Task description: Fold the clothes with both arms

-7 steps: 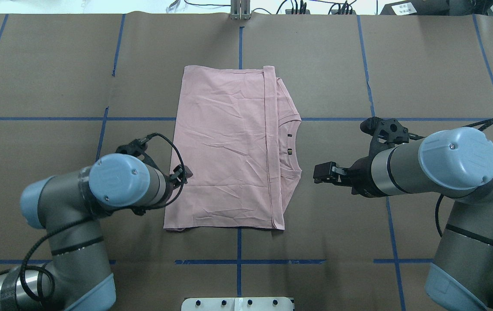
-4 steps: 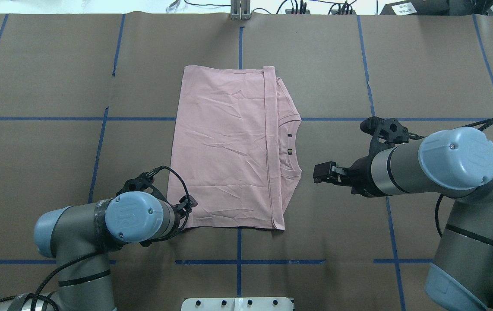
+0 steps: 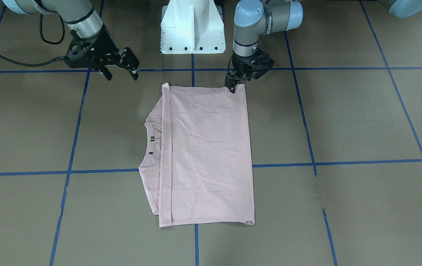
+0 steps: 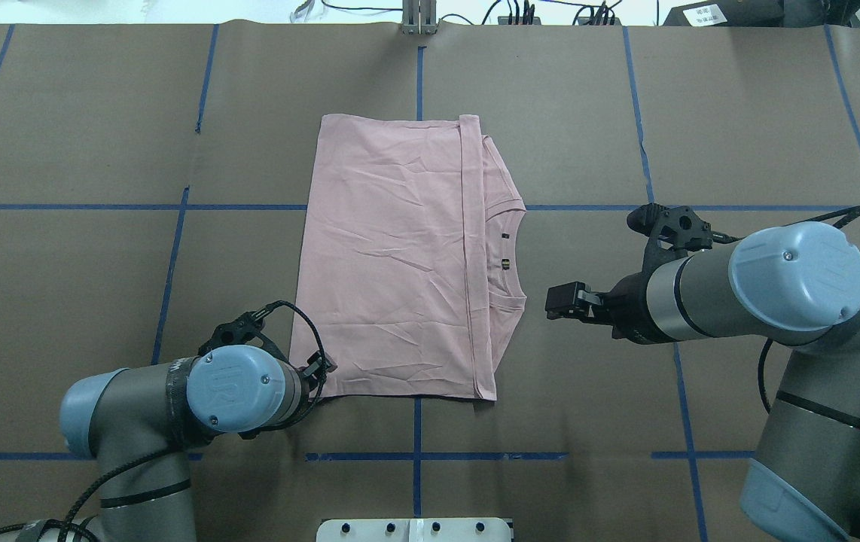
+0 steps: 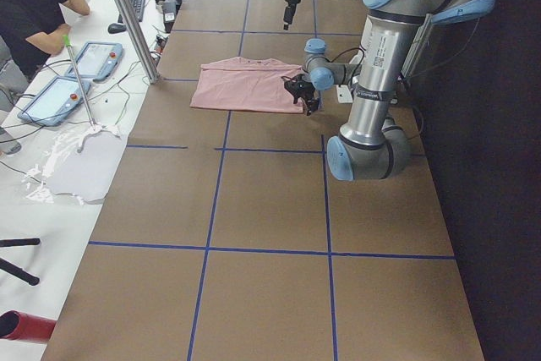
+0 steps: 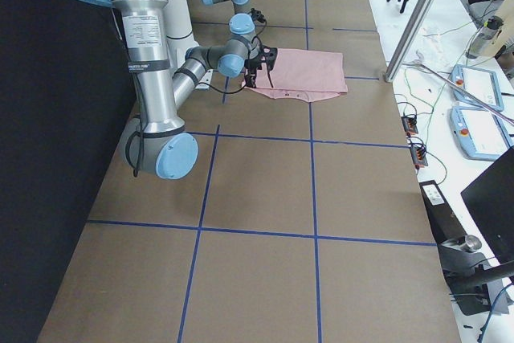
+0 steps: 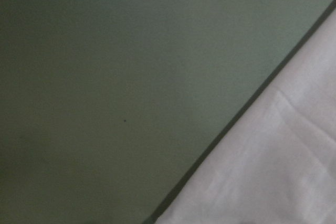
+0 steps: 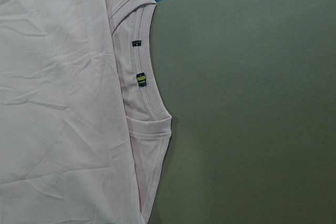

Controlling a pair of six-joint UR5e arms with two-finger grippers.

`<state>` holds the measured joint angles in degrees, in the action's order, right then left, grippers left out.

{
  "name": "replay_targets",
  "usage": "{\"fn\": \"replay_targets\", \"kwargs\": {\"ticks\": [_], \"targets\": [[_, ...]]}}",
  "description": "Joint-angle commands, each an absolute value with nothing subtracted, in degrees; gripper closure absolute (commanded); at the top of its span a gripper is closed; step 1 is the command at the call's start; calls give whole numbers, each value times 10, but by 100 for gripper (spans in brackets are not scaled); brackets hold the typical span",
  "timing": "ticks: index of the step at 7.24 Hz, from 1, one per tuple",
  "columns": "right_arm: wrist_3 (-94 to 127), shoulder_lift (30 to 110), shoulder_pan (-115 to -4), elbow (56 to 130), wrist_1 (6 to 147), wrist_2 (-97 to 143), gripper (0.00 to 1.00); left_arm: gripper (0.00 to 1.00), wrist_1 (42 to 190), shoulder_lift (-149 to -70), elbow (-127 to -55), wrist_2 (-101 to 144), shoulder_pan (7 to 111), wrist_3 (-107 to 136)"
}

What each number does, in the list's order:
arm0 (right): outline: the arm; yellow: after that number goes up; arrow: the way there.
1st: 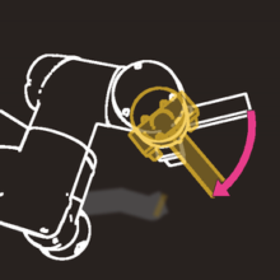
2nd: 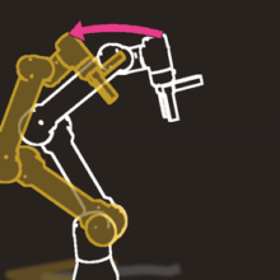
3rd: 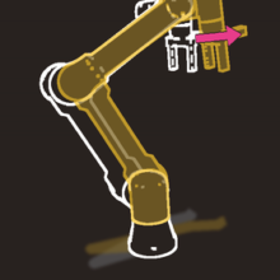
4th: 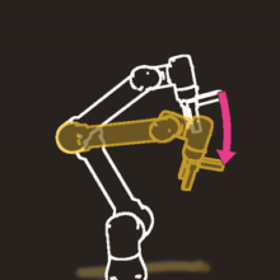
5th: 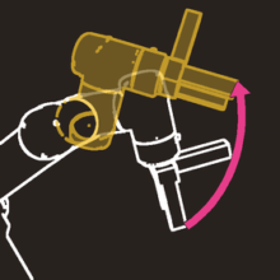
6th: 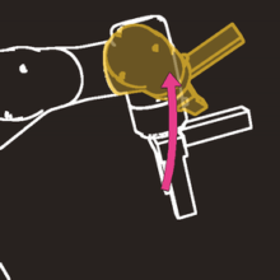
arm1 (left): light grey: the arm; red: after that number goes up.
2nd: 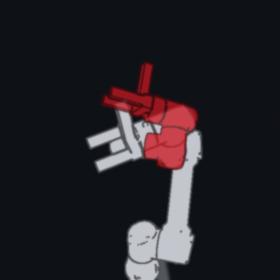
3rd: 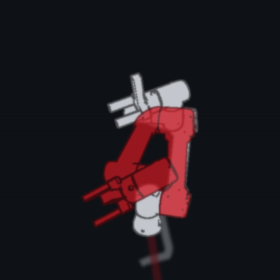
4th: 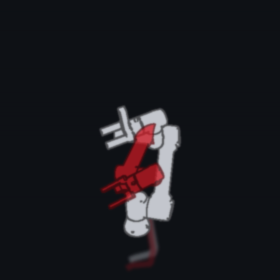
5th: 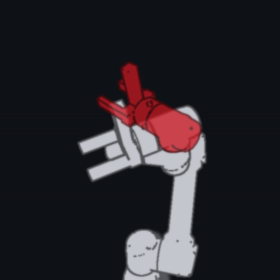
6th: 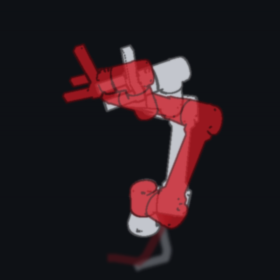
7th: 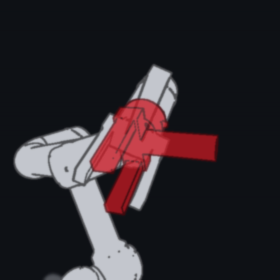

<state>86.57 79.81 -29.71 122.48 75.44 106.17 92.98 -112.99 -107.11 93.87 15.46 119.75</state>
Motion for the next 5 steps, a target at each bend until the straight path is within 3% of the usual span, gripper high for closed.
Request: {"fn": "replay_targets", "kwargs": {"ticks": [1,2,3,5], "targets": [[866,798,-298,1224,754,1062,0,37,927,-1129,-1073,939,154,1198],[866,798,-298,1224,754,1062,0,60,919,-1130,-1076,939,154,1198],[864,799,-300,1224,754,1063,0,97,917,-1129,-1078,937,154,1198],[864,799,-300,1224,753,1062,0,100,917,-1129,-1078,916,152,1198]]}}
